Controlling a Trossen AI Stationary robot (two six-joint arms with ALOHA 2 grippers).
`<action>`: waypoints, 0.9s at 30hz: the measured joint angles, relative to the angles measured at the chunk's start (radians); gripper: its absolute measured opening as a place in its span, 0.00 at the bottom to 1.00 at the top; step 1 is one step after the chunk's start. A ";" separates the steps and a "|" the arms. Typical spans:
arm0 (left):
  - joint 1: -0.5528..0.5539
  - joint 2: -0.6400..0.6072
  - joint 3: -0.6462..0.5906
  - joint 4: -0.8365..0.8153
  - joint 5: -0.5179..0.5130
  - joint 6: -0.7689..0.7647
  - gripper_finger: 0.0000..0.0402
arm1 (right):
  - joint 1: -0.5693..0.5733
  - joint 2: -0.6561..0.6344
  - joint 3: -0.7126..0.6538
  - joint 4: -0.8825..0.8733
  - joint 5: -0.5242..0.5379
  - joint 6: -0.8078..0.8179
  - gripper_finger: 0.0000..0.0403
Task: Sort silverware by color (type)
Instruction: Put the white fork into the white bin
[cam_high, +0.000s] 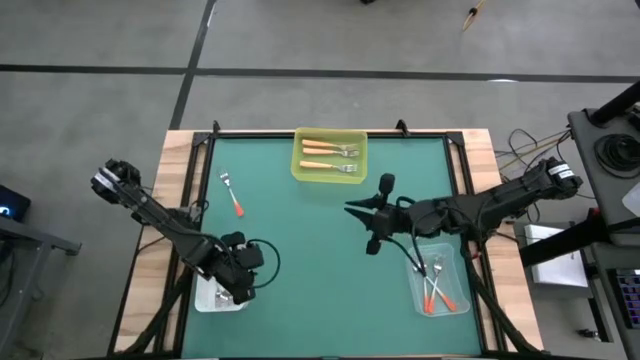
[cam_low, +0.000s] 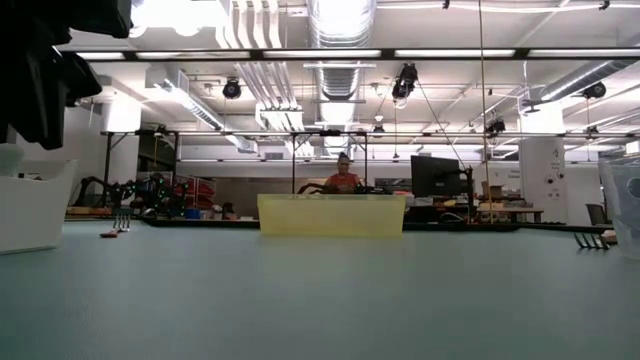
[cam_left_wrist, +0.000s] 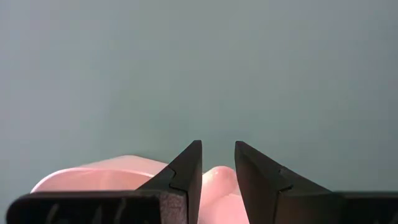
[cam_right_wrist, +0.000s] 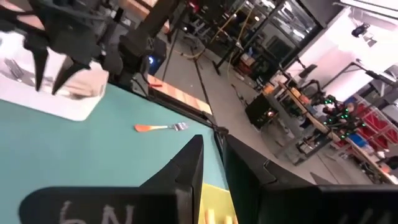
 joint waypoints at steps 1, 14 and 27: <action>0.000 0.001 0.000 -0.002 -0.003 0.000 0.19 | -0.003 0.000 0.000 -0.001 0.002 -0.003 0.13; 0.000 0.001 0.000 0.000 0.074 -0.036 0.19 | -0.018 0.003 -0.002 -0.007 0.000 0.004 0.13; -0.001 0.000 0.025 -0.002 0.364 -0.097 0.19 | -0.018 0.003 -0.002 -0.007 0.000 0.001 0.13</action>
